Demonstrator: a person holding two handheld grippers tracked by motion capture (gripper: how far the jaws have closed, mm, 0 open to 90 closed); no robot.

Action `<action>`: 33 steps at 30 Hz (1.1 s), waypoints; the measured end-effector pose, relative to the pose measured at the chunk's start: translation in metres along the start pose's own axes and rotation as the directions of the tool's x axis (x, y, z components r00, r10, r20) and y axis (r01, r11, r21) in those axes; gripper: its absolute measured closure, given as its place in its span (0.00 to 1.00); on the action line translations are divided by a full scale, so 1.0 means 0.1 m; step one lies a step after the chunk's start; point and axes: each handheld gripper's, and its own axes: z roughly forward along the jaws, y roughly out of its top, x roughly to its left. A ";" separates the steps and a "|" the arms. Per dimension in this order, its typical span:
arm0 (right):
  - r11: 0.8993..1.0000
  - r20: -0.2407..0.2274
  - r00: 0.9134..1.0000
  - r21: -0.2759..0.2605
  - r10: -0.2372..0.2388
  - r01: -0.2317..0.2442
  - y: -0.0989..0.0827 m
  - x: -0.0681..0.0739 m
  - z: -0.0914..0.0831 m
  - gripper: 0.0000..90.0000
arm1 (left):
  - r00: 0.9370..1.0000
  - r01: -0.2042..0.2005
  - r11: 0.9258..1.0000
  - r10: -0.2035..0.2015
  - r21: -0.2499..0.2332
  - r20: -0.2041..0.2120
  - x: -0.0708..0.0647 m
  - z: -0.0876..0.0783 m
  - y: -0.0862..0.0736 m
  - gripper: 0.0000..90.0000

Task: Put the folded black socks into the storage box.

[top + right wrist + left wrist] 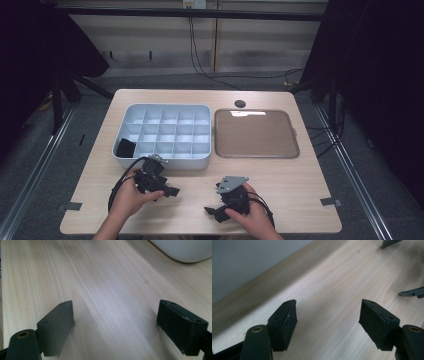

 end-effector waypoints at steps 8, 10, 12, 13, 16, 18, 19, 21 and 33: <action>1.000 0.000 1.000 0.000 0.000 0.000 0.00 0.00 0.00 0.15 | 0.999 -0.043 0.999 0.043 -0.026 -0.015 -0.02 0.04 -0.05 0.32; 1.000 0.000 1.000 0.000 0.000 0.000 0.00 0.00 0.00 0.15 | 0.998 -0.053 0.998 0.053 -0.040 -0.016 -0.03 0.04 -0.06 0.32; 1.000 0.000 1.000 0.000 0.000 0.000 0.00 0.00 0.00 0.15 | 0.998 -0.056 0.997 0.055 -0.053 -0.022 -0.04 0.04 -0.06 0.32; 1.000 0.000 1.000 0.000 0.000 0.000 0.00 0.00 0.00 0.15 | 0.998 -0.060 0.997 0.059 -0.057 -0.022 -0.04 0.05 -0.06 0.32; 1.000 0.000 1.000 0.000 0.000 0.000 0.00 0.00 0.00 0.15 | 0.997 -0.070 0.996 0.069 -0.057 -0.028 -0.05 0.07 -0.07 0.32; 1.000 0.000 1.000 0.000 0.000 0.000 0.00 0.00 0.00 0.15 | 0.997 -0.073 0.996 0.072 -0.056 -0.029 -0.05 0.09 -0.07 0.31; 1.000 0.000 1.000 0.000 0.000 0.000 0.00 0.00 0.00 0.15 | 0.997 -0.075 0.995 0.073 -0.059 -0.029 -0.05 0.09 -0.07 0.31; 1.000 0.000 1.000 0.000 0.000 0.000 0.00 0.00 0.00 0.15 | 0.996 -0.086 0.994 0.084 -0.064 -0.024 -0.05 0.10 -0.08 0.31; 1.000 0.000 1.000 0.000 0.000 0.000 0.00 0.00 0.00 0.15 | 0.993 -0.110 0.991 0.106 -0.081 -0.056 -0.07 0.15 -0.12 0.28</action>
